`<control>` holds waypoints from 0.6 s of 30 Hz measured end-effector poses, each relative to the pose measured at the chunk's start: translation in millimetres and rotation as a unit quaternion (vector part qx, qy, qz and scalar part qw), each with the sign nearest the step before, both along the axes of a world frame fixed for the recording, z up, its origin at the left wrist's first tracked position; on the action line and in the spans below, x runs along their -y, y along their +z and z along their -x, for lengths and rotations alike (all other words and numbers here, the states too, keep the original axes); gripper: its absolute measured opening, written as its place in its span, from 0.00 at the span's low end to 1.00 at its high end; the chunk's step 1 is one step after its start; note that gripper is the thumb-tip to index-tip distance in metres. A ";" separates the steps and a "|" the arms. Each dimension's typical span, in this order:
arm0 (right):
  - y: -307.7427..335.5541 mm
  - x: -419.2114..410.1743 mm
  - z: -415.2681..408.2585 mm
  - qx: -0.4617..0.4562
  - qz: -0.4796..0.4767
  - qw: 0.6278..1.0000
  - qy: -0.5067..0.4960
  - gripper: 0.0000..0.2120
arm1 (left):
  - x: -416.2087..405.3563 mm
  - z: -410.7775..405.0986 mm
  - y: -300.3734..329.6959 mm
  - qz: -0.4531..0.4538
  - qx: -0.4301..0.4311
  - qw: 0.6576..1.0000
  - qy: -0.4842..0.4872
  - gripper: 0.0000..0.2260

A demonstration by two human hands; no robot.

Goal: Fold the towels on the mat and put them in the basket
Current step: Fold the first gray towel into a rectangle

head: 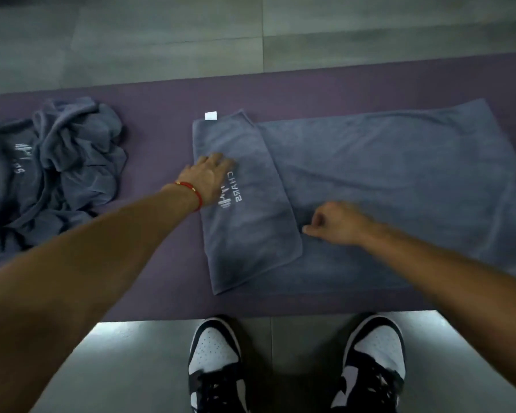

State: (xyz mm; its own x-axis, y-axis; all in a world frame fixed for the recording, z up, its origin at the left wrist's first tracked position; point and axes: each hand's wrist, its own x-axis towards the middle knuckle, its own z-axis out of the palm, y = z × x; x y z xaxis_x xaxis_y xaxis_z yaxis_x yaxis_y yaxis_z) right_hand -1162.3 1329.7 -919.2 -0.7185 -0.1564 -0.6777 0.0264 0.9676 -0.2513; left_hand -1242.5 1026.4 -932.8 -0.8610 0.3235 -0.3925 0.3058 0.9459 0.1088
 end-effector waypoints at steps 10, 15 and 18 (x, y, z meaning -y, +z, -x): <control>-30.9 13.2 -37.8 -0.090 0.044 0.995 0.019 0.12 | -76.0 113.5 -15.3 0.126 -0.128 0.972 -0.149 0.29; -28.3 -32.6 -30.2 -0.030 0.169 0.984 -0.053 0.11 | -79.1 139.0 -22.2 0.215 -0.196 0.936 -0.196 0.18; -8.1 -70.4 -27.6 -0.007 0.183 0.976 -0.115 0.13 | -90.6 142.4 -3.9 0.080 -0.183 0.969 -0.144 0.13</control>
